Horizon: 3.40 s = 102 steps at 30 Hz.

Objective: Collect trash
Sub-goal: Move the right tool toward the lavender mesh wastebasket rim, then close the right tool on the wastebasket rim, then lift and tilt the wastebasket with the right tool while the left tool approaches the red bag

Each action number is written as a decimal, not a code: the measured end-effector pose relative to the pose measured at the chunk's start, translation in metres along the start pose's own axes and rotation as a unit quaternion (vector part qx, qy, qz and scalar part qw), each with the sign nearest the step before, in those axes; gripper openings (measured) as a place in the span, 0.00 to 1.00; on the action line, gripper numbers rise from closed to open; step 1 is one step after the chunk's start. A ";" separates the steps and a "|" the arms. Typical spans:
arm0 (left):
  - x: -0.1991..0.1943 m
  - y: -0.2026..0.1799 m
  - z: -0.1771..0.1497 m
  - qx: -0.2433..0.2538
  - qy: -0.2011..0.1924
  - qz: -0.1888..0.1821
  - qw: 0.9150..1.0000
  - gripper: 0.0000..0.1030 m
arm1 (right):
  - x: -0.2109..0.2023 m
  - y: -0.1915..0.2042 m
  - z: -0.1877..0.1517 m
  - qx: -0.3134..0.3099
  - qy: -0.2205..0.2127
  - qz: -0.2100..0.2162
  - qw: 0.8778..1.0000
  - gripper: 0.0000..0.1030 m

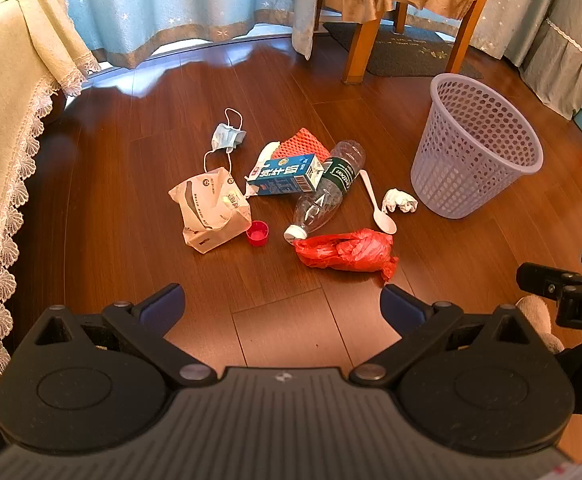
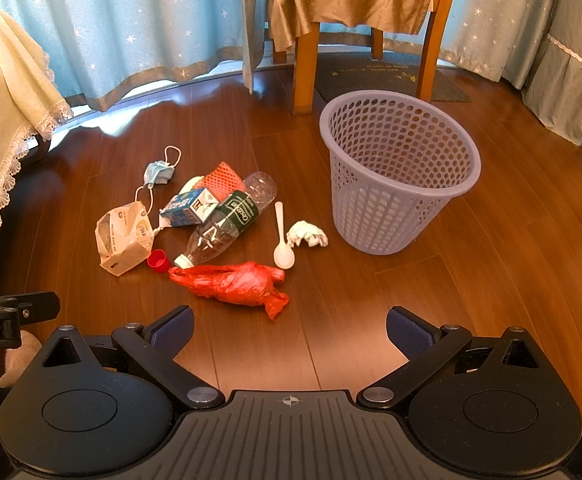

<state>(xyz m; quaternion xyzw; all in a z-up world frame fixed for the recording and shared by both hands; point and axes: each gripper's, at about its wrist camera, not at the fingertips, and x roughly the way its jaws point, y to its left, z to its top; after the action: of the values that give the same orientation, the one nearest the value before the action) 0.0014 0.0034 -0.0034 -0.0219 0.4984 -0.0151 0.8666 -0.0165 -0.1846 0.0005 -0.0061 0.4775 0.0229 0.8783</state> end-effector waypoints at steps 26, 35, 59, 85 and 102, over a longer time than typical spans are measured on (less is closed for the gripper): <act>0.004 -0.002 0.009 0.003 0.005 -0.007 1.000 0.99 | 0.000 -0.001 0.010 -0.017 -0.021 0.000 1.000 0.97; 0.020 -0.002 0.039 0.056 0.002 -0.044 0.997 0.99 | 0.009 -0.016 0.039 -0.083 -0.046 0.013 0.995 0.98; 0.149 -0.047 0.100 0.346 0.022 -0.094 0.933 0.99 | 0.181 -0.076 0.085 -0.380 0.001 -0.007 0.925 0.72; 0.181 -0.049 0.093 0.394 0.002 -0.146 0.907 0.94 | 0.244 -0.074 0.064 -0.480 0.044 -0.040 0.875 0.18; 0.201 -0.052 0.062 0.418 -0.004 -0.207 0.885 0.90 | 0.245 -0.062 0.004 -0.545 0.025 -0.154 0.824 0.15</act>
<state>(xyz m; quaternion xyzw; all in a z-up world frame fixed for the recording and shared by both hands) 0.1558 -0.0568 -0.1432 0.2398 0.4265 -0.4007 0.7747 0.1231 -0.2384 -0.2035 -0.5580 0.4019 0.1437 0.7117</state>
